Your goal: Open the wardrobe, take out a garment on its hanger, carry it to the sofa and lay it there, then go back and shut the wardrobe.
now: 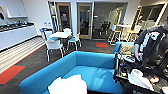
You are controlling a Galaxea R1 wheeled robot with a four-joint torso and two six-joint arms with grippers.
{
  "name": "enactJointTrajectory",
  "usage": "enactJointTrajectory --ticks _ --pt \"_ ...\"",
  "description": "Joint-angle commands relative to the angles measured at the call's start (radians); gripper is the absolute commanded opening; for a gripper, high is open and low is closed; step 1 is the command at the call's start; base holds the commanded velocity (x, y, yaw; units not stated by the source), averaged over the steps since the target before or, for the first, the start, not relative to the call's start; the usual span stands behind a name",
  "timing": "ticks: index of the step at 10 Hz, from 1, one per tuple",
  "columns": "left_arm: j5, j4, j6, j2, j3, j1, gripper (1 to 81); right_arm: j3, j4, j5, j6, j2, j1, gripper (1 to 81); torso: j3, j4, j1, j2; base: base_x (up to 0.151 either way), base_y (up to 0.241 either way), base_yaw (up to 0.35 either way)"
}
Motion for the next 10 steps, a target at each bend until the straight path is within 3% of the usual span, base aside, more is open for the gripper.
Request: enactJointTrajectory --ticks 1,4,10 --pt "0.042 -0.005 0.000 -0.002 0.000 -0.045 81.1 0.000 -0.003 -0.040 -0.003 0.003 0.034 81.1 0.000 0.000 0.001 0.000 0.000 0.000 0.000" --pt "0.049 -0.062 0.002 0.006 -0.017 -0.043 81.1 0.000 -0.006 -0.040 -0.003 0.003 0.034 81.1 0.000 0.000 0.001 0.000 0.000 0.000 0.000" --pt "0.058 -0.059 0.005 0.024 -0.043 -0.043 81.1 -0.004 -0.004 -0.041 -0.001 0.000 0.032 81.1 0.000 0.000 0.001 0.000 0.000 0.000 0.000"
